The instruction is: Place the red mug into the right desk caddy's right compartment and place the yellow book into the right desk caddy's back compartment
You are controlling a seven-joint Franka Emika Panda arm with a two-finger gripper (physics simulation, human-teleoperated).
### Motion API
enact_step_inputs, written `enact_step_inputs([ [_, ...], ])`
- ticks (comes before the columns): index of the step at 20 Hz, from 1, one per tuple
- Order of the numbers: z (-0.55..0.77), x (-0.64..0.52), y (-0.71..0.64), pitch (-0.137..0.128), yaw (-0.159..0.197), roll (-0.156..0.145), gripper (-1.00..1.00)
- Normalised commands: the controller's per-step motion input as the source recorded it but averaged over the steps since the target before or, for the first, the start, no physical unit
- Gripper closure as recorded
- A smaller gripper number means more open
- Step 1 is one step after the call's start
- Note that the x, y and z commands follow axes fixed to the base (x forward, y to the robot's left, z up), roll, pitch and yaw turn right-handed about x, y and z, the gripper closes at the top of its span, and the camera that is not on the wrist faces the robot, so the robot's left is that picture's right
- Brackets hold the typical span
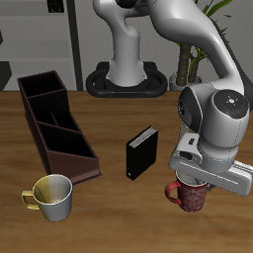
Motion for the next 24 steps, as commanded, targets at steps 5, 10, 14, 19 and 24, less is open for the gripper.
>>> enact_step_inputs([
  [5,0.26,-0.13,0.09,-0.057,0.123,0.006,1.0],
  [10,0.25,-0.11,0.05,-0.03,0.089,-0.005,1.0],
  [14,0.35,-0.21,0.08,-0.041,0.162,0.015,1.0],
  [19,0.52,-0.22,-0.04,-0.031,0.152,0.019,1.0],
  [24,0.52,-0.28,-0.11,-0.033,0.142,-0.001,1.0],
])
